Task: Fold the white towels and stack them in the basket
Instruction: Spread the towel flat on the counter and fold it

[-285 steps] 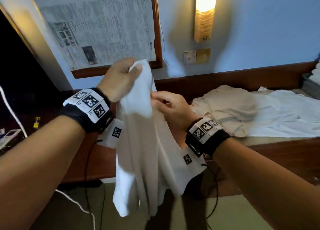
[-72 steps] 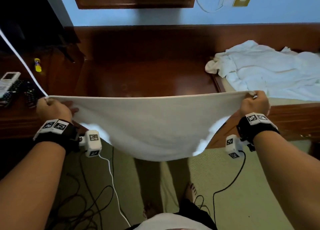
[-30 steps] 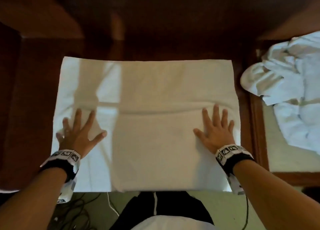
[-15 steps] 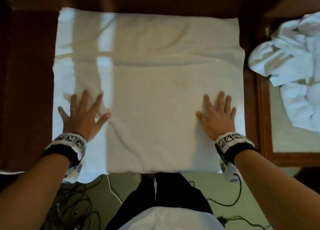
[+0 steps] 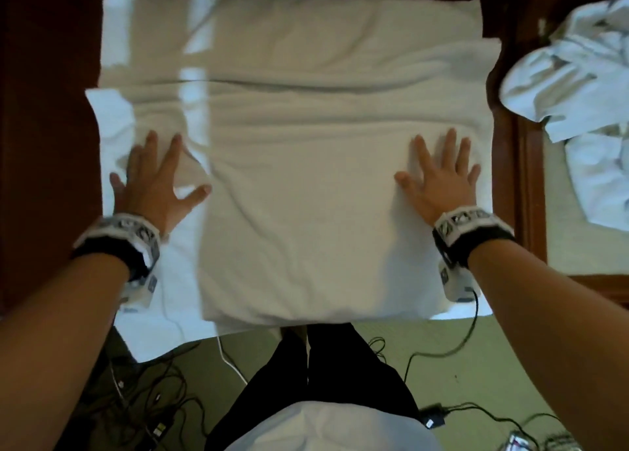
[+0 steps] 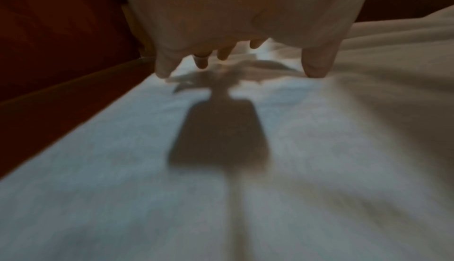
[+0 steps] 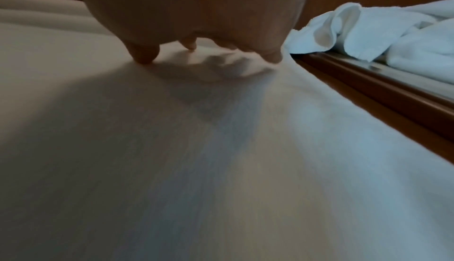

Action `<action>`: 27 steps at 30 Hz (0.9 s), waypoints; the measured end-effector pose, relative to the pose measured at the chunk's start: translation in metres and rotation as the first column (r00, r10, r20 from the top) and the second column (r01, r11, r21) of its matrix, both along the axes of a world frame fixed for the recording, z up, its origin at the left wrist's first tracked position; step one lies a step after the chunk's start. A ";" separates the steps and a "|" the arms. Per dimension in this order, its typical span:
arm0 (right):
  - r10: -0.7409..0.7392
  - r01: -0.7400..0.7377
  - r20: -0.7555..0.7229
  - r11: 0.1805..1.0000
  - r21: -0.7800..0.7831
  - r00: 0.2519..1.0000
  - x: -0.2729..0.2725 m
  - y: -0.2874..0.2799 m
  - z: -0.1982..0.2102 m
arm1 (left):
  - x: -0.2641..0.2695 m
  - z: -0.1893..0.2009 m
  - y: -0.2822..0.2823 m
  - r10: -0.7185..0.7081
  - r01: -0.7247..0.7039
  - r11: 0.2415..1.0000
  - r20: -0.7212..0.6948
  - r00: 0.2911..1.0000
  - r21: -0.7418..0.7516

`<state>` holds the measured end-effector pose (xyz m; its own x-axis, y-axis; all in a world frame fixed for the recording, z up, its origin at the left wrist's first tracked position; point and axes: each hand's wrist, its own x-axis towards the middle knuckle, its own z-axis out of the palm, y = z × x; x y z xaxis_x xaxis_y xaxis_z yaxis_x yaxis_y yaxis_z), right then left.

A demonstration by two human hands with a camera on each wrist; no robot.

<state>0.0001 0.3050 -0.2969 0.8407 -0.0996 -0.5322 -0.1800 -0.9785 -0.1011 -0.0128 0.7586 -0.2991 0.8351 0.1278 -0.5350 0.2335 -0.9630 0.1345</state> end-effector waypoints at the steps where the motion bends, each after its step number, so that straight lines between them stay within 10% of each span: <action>1: 0.017 -0.017 0.002 1.000 -0.011 1.000 -0.020 0.001 0.002 | -0.022 0.001 -0.003 -0.010 0.010 1.000 -0.029 1.000 0.026; 5: 0.092 -0.088 -0.116 0.996 0.031 0.989 -0.080 -0.004 0.004 | -0.077 -0.002 -0.001 -0.043 0.053 0.996 -0.144 0.989 0.070; 14: 0.065 -0.064 -0.028 0.998 0.023 0.997 0.019 0.001 -0.012 | 0.038 -0.008 0.010 -0.078 0.083 0.995 -0.108 0.991 0.046; 22: 0.074 -0.073 -0.114 0.997 0.013 0.991 -0.100 0.004 -0.001 | -0.087 0.005 -0.012 -0.060 0.063 0.998 -0.212 0.975 0.006; 27: 0.079 -0.080 -0.046 0.996 -0.030 0.996 -0.081 0.000 -0.016 | -0.056 -0.011 0.001 -0.111 0.127 0.989 -0.199 0.974 0.074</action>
<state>-0.0804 0.3052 -0.3128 0.8220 -0.0507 -0.5673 -0.1052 -0.9924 -0.0637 -0.0688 0.7600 -0.3099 0.7287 0.0858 -0.6795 0.1300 -0.9914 0.0142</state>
